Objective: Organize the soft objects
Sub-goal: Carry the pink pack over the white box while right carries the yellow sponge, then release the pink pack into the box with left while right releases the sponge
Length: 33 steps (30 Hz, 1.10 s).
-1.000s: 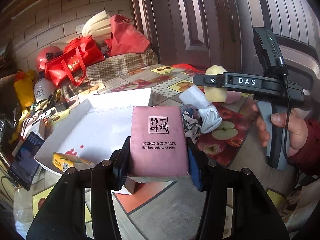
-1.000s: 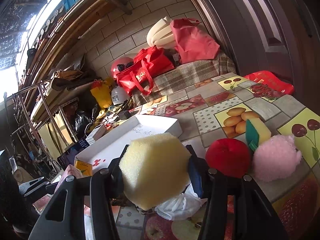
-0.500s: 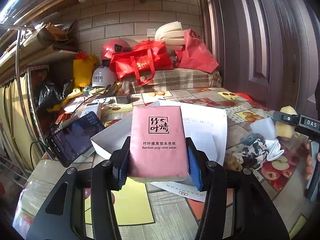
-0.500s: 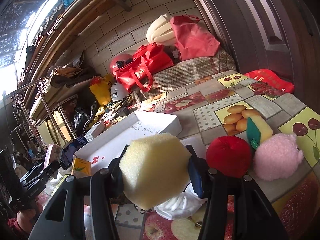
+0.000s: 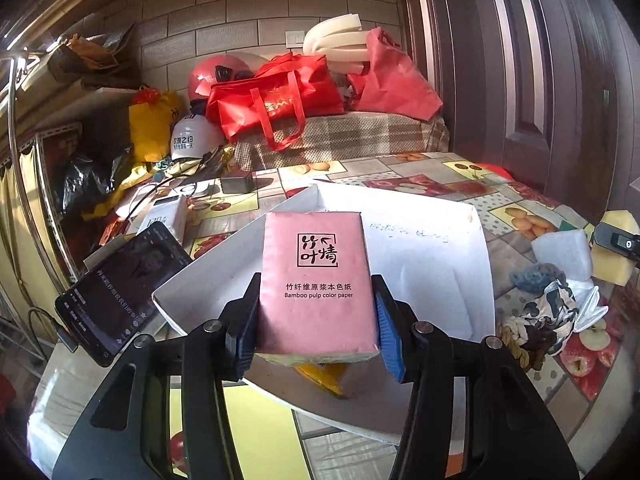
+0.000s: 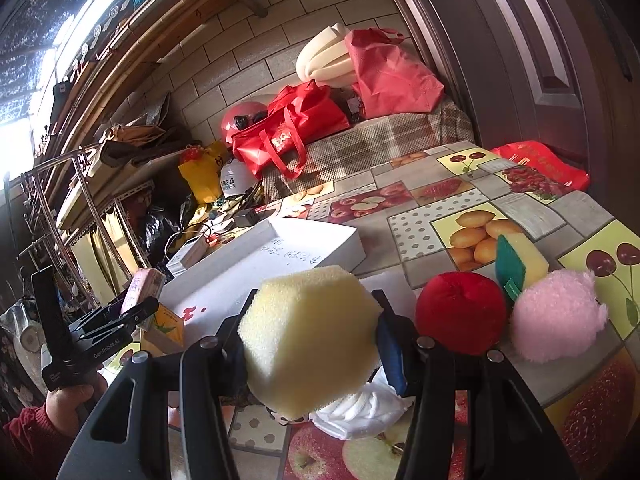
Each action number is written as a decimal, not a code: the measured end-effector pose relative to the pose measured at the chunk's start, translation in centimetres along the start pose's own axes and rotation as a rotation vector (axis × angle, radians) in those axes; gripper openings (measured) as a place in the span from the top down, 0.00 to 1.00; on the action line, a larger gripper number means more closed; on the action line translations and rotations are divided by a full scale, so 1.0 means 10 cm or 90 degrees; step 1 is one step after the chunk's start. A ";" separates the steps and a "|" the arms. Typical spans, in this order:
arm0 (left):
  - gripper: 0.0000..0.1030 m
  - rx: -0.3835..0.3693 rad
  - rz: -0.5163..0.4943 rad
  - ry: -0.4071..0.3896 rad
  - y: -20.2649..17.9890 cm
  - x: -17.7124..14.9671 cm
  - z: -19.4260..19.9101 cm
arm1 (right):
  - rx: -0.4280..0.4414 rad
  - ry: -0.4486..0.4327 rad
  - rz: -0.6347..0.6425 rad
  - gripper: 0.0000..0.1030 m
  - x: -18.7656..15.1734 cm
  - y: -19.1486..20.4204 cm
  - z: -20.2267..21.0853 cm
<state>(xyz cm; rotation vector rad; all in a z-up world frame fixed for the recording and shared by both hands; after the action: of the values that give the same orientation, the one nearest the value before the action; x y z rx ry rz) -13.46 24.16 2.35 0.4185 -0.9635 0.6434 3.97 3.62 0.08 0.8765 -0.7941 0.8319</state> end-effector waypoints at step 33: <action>0.51 0.037 0.076 -0.031 0.36 0.38 -0.49 | 0.005 0.013 0.230 0.49 0.08 1.34 -1.08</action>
<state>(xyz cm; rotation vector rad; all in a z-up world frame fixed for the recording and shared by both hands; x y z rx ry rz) -11.30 30.91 3.23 0.4326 -1.0233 0.7740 -4.62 18.59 0.66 0.7385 -0.9466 1.1595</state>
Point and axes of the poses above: each gripper's, at about its wrist camera, not at the fingertips, and z roughly against the way its jaws point, y to its left, x to its top, the point moved 6 cm from there along -z, roughly the way its jaws point, and after that the axes turned 7 degrees about y, right-handed, at the moved point
